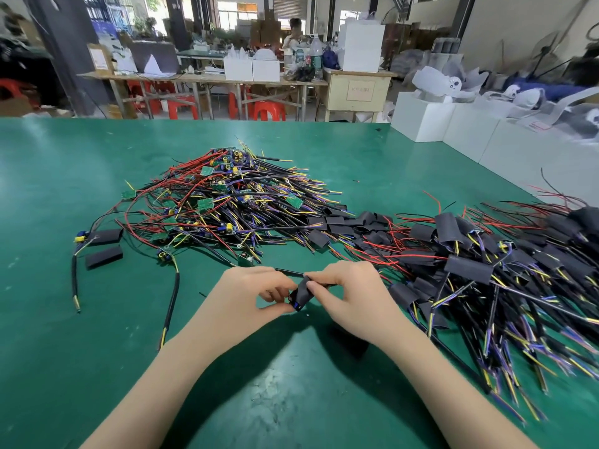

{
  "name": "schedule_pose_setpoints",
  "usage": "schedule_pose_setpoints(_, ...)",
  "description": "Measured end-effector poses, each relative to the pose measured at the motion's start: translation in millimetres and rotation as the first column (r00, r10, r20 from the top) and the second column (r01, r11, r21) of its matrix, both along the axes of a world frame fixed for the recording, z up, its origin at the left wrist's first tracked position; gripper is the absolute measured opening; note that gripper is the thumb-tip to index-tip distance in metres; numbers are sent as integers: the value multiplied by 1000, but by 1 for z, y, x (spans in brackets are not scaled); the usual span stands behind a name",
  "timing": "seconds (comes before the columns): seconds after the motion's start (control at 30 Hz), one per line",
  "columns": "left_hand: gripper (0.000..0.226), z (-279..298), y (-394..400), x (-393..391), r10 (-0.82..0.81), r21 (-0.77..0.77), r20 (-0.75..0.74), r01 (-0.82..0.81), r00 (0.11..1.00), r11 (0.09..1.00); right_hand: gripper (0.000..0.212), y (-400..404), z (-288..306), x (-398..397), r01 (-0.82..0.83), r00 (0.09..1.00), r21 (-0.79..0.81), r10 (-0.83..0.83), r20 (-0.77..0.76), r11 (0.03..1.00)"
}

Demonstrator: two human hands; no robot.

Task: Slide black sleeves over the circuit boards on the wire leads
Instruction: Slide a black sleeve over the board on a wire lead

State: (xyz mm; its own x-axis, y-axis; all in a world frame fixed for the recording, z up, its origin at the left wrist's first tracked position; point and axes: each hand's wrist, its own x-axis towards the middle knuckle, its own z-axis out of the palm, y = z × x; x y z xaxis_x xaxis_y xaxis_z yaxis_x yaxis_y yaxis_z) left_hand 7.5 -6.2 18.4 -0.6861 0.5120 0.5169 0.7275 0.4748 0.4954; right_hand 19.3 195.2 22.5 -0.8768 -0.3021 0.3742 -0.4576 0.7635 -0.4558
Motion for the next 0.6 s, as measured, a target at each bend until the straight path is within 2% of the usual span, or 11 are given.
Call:
schedule_pose_setpoints(0.13, 22, -3, 2, 1, -20, 40, 26, 19, 999, 999, 18, -2, -4, -2, -21, 1000, -29, 21, 4, 999)
schedule_pose_setpoints(0.33, 25, 0, 4, 0, -12, 142, 90, -1, 996, 990, 24, 5, 3, -2, -8, 998, -221, 22, 63, 975)
schedule_pose_setpoints(0.43, 25, -3, 5, -2, 30, 237, 256, -93, 966, 967, 15, 7, 7, -2, 51, 997, -318, -29, 73, 947)
schedule_pose_setpoints(0.5, 19, -6, 4, -4, 48, 298, 406, -182, 913, 937, 13, 7, 7, -2, 95, 995, -378, -74, 69, 921)
schedule_pose_setpoints(0.6, 6, -6, 3, -5, 9, 343, 556, -240, 831, 908, 11, 3, 7, 0, 134, 991, -452, -107, 85, 882)
